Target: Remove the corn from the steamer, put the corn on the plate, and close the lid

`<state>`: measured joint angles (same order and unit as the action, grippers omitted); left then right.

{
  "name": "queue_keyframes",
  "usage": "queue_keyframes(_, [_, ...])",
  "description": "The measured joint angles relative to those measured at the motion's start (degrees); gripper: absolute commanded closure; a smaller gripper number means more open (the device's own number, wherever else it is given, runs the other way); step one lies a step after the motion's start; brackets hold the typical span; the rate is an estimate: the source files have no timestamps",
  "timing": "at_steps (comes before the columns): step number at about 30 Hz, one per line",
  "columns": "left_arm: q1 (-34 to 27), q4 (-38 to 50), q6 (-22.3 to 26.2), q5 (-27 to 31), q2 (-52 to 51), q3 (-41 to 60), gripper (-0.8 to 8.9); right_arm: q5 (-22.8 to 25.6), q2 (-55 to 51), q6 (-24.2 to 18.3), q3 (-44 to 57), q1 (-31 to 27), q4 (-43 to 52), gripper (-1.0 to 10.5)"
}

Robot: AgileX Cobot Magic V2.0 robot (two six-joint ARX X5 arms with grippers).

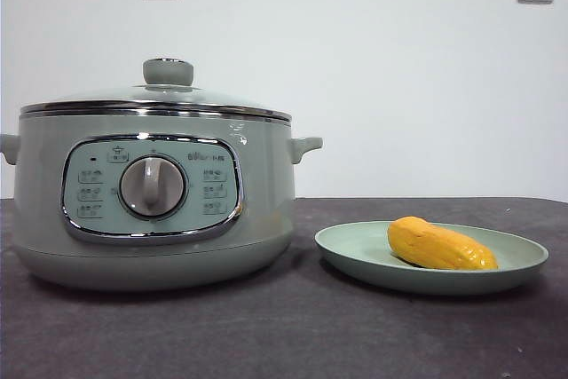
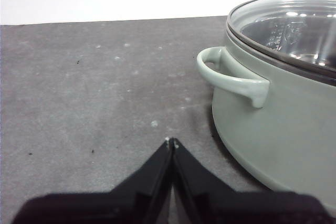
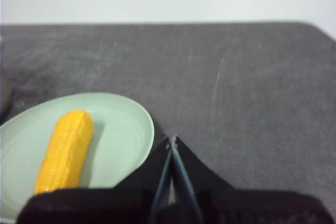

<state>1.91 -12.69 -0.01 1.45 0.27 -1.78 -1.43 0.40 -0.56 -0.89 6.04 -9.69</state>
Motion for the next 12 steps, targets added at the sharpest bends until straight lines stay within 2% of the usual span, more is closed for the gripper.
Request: queue_keyframes(12, [0.0, 0.0, 0.0, 0.0, 0.0, 0.0, 8.16, 0.1, 0.2, 0.4, 0.0, 0.0, -0.1, 9.5])
